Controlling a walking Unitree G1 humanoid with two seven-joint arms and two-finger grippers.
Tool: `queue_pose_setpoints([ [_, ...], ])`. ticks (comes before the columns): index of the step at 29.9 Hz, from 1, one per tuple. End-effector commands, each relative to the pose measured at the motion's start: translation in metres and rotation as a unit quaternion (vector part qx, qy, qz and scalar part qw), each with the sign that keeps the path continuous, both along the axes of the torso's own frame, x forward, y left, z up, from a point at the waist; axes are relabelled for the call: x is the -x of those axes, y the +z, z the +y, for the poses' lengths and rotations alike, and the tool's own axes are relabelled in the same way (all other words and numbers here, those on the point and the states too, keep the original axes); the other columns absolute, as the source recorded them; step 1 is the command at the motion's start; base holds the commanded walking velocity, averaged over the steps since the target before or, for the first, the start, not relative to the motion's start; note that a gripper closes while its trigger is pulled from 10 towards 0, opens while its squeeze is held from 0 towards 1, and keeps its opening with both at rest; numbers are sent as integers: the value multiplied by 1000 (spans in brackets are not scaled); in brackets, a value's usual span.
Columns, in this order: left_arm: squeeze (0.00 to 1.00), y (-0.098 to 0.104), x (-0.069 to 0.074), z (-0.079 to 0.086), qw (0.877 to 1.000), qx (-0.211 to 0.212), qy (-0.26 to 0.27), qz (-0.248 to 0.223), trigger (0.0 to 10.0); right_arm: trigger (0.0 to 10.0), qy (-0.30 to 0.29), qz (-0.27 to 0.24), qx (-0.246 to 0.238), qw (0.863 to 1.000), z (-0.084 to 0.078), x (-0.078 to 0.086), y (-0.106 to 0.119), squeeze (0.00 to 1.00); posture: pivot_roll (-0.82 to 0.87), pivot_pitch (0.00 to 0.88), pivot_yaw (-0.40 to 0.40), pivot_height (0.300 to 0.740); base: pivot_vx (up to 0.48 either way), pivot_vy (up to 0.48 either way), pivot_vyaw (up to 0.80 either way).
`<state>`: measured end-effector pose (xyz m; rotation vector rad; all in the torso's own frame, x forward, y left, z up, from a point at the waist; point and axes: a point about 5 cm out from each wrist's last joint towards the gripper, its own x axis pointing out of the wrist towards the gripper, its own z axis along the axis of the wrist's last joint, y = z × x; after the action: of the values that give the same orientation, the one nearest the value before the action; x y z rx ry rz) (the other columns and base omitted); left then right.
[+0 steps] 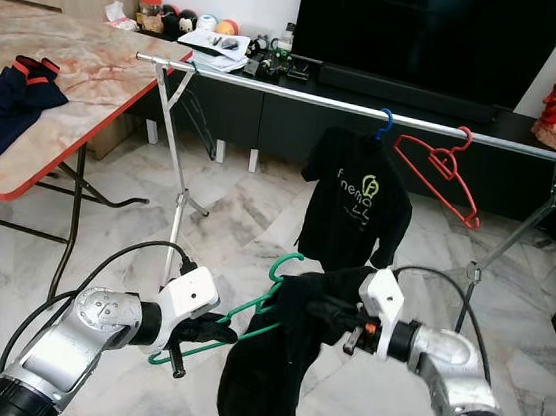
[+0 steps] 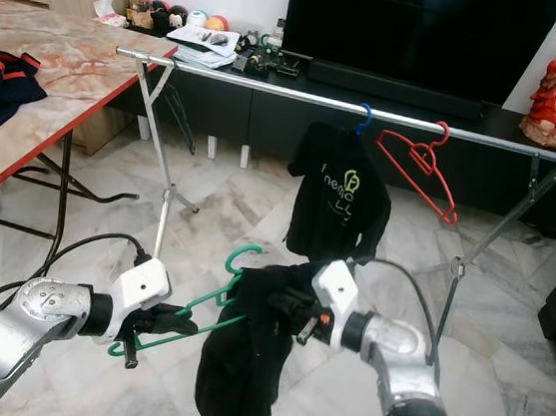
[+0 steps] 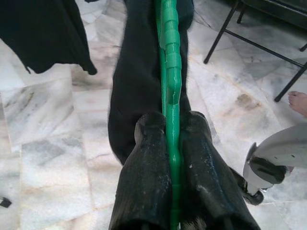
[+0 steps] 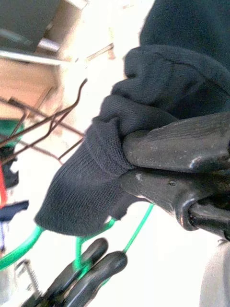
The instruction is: Hang hanger
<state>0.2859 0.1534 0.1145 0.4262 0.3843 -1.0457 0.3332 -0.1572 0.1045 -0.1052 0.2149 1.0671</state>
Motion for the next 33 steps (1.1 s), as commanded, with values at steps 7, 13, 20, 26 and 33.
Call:
queue_pose_setpoints([
  [7,0,5,0,-5,1000,20,-17,-18,0,0,34,-22,-3,999,3,-7,20,0,112,29,-78,740,0,0,0],
  [13,0,11,-5,-5,998,47,-1,-34,392,0,91,-12,-12,996,8,0,25,0,112,29,-78,740,0,0,0],
  [20,0,14,-4,-6,998,60,-3,-33,157,0,95,-9,12,995,5,2,20,0,108,31,-77,740,0,0,0],
  [26,0,14,-4,-6,997,64,-4,-31,118,0,111,-15,8,994,6,4,25,0,108,32,-76,740,0,0,0],
  [33,0,13,-5,-6,997,65,0,-33,118,0,73,-18,71,995,-15,0,22,0,110,33,-74,740,0,0,0],
])
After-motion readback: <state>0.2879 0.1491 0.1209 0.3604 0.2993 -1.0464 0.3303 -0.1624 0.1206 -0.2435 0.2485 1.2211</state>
